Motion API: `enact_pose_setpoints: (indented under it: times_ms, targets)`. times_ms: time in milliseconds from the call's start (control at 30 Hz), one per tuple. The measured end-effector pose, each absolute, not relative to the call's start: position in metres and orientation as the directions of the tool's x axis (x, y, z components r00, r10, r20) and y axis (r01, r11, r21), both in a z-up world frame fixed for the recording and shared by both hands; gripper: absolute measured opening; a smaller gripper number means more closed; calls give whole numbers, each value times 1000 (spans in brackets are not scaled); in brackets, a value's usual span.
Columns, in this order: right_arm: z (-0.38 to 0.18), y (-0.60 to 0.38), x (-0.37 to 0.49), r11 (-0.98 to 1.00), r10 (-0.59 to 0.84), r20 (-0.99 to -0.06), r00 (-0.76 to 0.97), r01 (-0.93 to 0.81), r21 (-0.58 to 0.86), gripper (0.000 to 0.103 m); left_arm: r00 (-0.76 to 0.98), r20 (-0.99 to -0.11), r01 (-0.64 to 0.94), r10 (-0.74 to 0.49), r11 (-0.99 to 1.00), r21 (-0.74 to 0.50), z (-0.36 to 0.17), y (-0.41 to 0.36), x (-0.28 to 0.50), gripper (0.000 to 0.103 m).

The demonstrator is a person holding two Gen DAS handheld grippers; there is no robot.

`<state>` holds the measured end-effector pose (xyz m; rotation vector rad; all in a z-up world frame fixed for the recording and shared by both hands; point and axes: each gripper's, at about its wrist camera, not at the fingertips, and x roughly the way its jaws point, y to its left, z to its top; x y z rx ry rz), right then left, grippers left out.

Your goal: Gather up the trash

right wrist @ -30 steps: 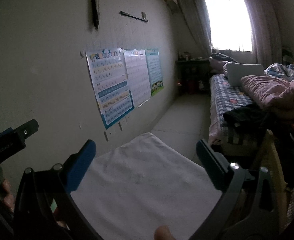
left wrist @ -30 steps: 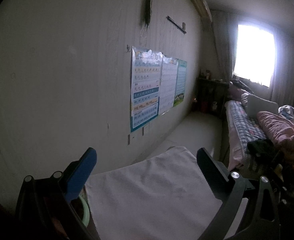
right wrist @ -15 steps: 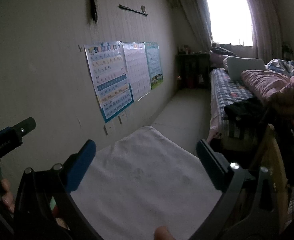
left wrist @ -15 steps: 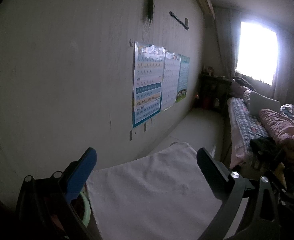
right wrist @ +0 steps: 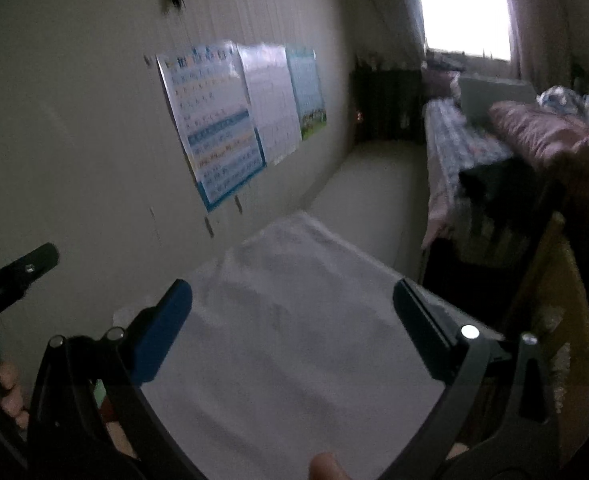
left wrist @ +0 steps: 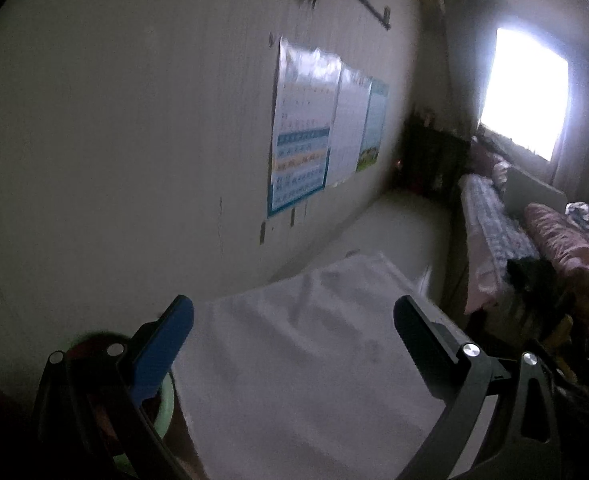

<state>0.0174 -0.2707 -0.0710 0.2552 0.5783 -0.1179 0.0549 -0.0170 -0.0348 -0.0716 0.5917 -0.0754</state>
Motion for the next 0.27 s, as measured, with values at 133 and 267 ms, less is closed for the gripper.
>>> enact_pose_setpoints:
  times_ms: [133, 267]
  targets:
    - [-143, -288, 58, 956, -76, -667, 741, 244, 162, 99, 776, -624, 1, -94, 989, -147, -72, 10, 66, 95]
    - [-215, -316, 95, 940, -165, -731, 662, 330, 86, 99, 766, -643, -92, -24, 985, -147, -102, 44, 62, 95]
